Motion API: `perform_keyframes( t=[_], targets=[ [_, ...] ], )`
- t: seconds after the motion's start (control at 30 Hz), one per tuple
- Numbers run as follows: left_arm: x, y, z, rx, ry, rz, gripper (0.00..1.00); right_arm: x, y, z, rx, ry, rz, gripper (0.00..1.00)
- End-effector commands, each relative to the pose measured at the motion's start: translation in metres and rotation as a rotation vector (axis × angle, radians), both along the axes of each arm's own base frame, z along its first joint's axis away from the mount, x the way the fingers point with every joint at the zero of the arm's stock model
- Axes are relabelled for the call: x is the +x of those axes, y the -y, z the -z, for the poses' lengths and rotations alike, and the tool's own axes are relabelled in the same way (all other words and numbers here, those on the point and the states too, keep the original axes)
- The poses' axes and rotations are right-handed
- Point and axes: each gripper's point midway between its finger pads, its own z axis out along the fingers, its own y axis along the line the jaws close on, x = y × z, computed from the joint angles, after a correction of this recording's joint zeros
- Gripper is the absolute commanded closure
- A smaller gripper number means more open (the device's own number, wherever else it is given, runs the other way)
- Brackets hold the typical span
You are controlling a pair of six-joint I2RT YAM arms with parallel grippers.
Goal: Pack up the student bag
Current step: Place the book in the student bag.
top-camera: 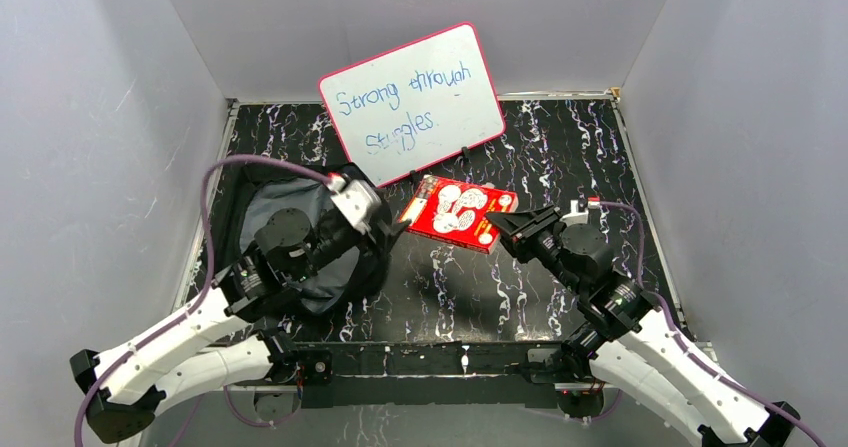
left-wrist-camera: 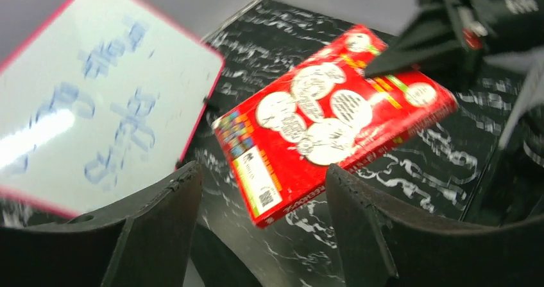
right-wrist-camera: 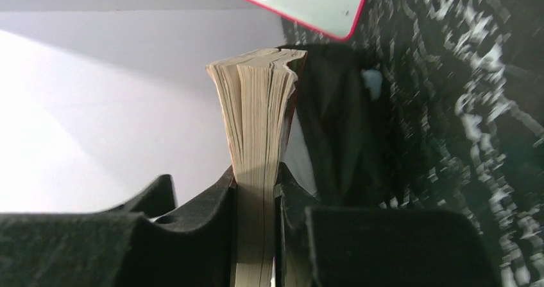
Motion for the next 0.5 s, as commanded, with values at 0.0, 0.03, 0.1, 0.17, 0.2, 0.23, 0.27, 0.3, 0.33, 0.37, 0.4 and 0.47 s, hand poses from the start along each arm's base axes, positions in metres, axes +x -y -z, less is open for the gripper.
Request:
perform_keyframes(
  t=[0.0,0.03,0.1,0.17,0.2,0.23,0.27,0.3,0.33,0.37,0.4,0.47],
  targets=[
    [0.026,-0.053,0.002,-0.211,-0.395,-0.453,0.32,0.011,0.014,-0.036,-0.169,0.293,0.040,1.00],
    [0.030,-0.064,0.008,-0.191,-0.429,-0.541,0.32,0.011,0.013,-0.039,-0.206,0.331,0.027,1.00],
    [0.035,-0.082,0.023,-0.117,-0.476,-0.685,0.32,0.011,0.009,-0.049,-0.332,0.494,-0.016,1.00],
    [0.038,-0.100,0.039,-0.022,-0.509,-0.812,0.32,0.010,0.006,-0.055,-0.428,0.617,-0.053,1.00],
    [0.038,-0.106,0.051,0.048,-0.545,-0.851,0.32,0.010,0.005,-0.055,-0.462,0.639,-0.067,1.00],
    [0.038,-0.118,0.067,0.145,-0.611,-0.910,0.32,0.010,0.005,-0.056,-0.476,0.648,-0.072,1.00],
    [0.039,-0.137,0.087,0.243,-0.703,-0.998,0.32,0.009,0.004,-0.059,-0.479,0.664,-0.078,1.00],
    [0.037,-0.156,0.107,0.337,-0.797,-1.078,0.32,0.007,0.003,-0.063,-0.473,0.681,-0.086,1.00],
    [0.034,-0.170,0.127,0.428,-0.873,-1.135,0.32,0.006,0.001,-0.065,-0.467,0.689,-0.096,1.00],
    [0.031,-0.179,0.138,0.469,-0.914,-1.158,0.31,0.005,-0.001,-0.065,-0.461,0.689,-0.107,1.00],
    [0.030,-0.186,0.145,0.482,-0.935,-1.177,0.31,0.005,-0.002,-0.064,-0.457,0.683,-0.114,1.00],
    [0.034,-0.195,0.149,0.475,-0.936,-1.205,0.31,0.003,-0.005,-0.058,-0.452,0.668,-0.135,1.00]
  ],
)
